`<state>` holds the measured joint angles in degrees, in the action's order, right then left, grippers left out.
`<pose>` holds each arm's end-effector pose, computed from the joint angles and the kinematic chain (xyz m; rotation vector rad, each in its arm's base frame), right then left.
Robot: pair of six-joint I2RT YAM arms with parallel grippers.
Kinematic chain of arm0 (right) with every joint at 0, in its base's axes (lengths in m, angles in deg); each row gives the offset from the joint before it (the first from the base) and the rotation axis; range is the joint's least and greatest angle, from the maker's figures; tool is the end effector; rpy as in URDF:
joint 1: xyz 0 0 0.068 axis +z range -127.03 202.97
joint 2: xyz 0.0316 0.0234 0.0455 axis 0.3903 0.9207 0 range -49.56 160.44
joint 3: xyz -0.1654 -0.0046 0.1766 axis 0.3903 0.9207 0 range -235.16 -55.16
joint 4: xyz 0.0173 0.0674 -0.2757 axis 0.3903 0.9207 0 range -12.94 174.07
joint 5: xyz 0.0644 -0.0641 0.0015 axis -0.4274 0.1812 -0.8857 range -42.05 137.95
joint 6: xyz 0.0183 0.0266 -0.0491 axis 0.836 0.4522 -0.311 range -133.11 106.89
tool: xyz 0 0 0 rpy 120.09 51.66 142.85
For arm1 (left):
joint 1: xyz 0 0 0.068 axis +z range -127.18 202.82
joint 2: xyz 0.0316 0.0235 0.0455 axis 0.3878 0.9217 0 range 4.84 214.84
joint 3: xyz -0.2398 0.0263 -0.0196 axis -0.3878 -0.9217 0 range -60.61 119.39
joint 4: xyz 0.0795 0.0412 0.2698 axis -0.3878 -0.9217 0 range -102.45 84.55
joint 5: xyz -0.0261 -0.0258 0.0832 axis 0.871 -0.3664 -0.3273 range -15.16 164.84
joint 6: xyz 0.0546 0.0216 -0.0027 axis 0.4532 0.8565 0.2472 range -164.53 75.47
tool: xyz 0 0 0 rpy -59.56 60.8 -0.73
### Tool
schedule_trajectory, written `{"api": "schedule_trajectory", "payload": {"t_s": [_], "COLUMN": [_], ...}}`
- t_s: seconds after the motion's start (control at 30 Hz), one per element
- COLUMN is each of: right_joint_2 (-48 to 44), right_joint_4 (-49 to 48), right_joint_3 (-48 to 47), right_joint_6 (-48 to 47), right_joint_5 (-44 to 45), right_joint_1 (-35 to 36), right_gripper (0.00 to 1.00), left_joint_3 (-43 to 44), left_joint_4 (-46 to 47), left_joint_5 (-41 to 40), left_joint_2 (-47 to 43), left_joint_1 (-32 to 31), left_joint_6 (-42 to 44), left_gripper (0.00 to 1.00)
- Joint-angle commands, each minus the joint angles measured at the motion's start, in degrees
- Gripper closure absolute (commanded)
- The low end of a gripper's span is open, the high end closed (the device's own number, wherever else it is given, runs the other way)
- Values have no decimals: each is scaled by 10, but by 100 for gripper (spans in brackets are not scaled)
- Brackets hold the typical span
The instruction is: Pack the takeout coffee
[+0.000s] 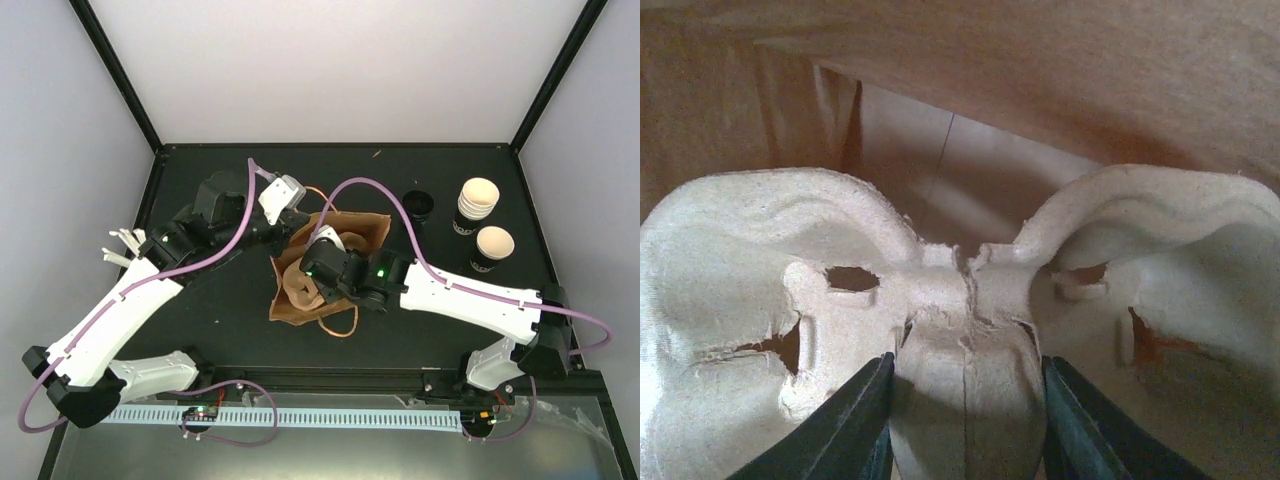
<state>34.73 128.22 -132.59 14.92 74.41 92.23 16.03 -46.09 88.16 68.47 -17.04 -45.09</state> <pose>0.1349 0.3026 0.2767 -0.7030 2.3351 0.1454 0.1994 -0.1793 0.3869 0.8471 1.9302 -0.6700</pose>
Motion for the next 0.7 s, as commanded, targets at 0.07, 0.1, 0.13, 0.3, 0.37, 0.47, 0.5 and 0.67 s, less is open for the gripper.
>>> {"api": "schedule_trajectory", "payload": {"t_s": [0.07,0.1,0.13,0.3,0.37,0.47,0.5,0.67], "right_joint_2": [1,4,6,21,26,32,32,35], "right_joint_4": [44,47,48,42,40,40,38,22], "right_joint_3": [-44,-45,-44,-28,-26,-24,-20,-1], "right_joint_6": [24,26,29,48,58,68,69,72], "right_joint_5": [-20,-20,-20,-16,-18,-17,-16,-11], "right_joint_1": [-13,-16,-20,-27,-27,-27,-27,-32], "right_gripper": [60,60,60,60,60,60,60,60], "left_joint_3": [13,11,8,1,2,2,3,5], "left_joint_4": [14,18,20,29,31,34,34,36], "left_joint_5": [11,12,12,8,8,6,6,3], "left_joint_2": [-9,-10,-11,-15,-17,-18,-18,-17], "left_joint_1": [-10,-12,-13,-17,-19,-23,-24,-27], "left_joint_6": [-13,-14,-16,-27,-30,-32,-32,-41], "left_gripper": [99,99,98,98,98,98,99,98]}}
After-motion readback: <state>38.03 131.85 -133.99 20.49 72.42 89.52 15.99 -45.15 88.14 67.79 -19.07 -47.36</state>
